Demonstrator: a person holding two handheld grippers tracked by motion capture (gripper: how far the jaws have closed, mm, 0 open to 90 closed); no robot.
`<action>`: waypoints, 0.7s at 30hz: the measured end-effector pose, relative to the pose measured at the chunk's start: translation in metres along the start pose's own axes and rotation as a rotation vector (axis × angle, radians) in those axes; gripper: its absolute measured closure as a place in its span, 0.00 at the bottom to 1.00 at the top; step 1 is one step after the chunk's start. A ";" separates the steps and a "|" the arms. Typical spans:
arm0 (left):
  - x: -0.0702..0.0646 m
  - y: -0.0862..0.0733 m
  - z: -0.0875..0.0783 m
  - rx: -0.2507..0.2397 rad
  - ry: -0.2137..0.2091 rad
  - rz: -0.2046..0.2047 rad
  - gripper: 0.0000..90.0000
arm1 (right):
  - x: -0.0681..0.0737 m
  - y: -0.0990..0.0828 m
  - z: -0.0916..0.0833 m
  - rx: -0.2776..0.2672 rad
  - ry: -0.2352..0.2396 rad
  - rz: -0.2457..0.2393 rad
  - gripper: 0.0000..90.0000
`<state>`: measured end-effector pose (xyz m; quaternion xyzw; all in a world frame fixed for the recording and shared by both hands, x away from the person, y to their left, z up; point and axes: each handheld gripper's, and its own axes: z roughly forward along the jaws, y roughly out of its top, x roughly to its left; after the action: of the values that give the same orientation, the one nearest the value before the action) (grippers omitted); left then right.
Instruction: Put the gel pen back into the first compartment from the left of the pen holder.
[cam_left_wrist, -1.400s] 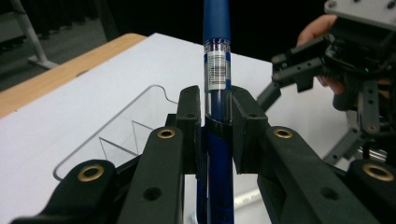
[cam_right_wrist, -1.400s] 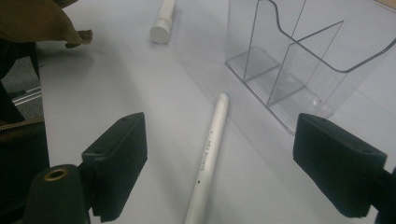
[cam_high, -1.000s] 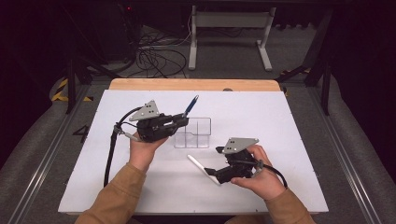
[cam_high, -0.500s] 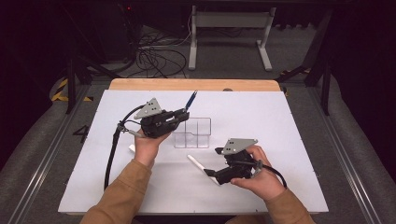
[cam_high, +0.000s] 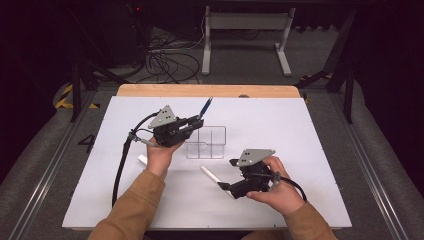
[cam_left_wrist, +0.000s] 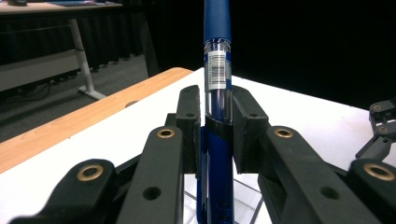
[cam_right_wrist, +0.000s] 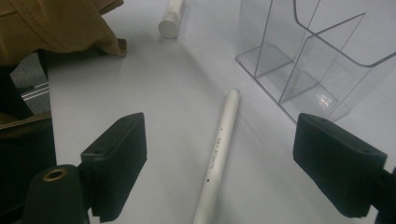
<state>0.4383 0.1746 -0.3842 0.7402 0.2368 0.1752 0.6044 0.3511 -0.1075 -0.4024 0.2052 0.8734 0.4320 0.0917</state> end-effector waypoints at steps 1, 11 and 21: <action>0.000 0.000 0.000 0.004 0.002 -0.001 0.84 | 0.000 0.000 0.000 0.000 0.000 0.000 0.20; 0.007 -0.007 0.005 0.022 0.007 -0.017 0.84 | 0.001 0.000 0.000 0.007 0.008 0.000 0.20; 0.010 -0.016 0.011 0.071 0.008 -0.026 0.84 | 0.002 0.000 0.000 0.008 0.012 -0.003 0.20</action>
<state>0.4503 0.1736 -0.4022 0.7574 0.2551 0.1616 0.5789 0.3494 -0.1067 -0.4029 0.2016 0.8760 0.4296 0.0865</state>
